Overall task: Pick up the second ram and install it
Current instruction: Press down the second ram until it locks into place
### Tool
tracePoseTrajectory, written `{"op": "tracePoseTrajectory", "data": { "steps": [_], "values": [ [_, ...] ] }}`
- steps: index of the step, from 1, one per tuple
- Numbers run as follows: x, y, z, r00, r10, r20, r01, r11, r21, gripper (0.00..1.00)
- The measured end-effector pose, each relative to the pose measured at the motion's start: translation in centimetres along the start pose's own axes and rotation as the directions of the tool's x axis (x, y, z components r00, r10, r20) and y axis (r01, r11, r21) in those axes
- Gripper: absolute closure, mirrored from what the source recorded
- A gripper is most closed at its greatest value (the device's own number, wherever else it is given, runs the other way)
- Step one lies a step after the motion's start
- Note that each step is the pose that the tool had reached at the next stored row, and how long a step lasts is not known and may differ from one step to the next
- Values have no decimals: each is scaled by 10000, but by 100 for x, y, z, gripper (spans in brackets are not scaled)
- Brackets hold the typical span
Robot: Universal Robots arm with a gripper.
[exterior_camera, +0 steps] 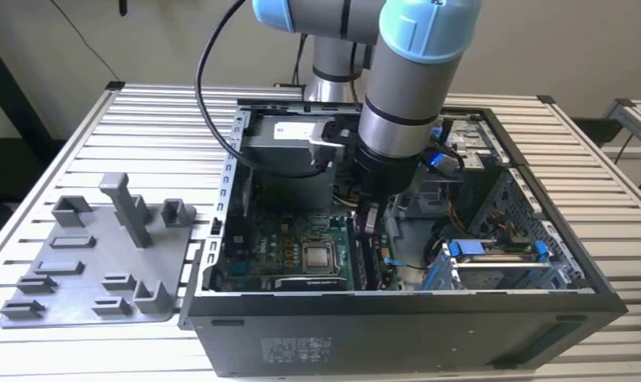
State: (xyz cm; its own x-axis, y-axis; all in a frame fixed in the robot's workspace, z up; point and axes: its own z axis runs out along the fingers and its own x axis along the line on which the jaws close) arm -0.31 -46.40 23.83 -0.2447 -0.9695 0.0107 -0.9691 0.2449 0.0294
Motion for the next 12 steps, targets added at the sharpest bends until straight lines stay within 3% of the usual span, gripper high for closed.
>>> {"op": "tracePoseTrajectory", "data": {
  "steps": [3,7,12],
  "values": [
    [0,0,7,9985,-551,-1,551,9985,2,89],
    [0,1,19,9926,-1217,12,1217,9926,3,89],
    [12,52,32,9901,-1402,24,1402,9901,2,89]
  ]
}}
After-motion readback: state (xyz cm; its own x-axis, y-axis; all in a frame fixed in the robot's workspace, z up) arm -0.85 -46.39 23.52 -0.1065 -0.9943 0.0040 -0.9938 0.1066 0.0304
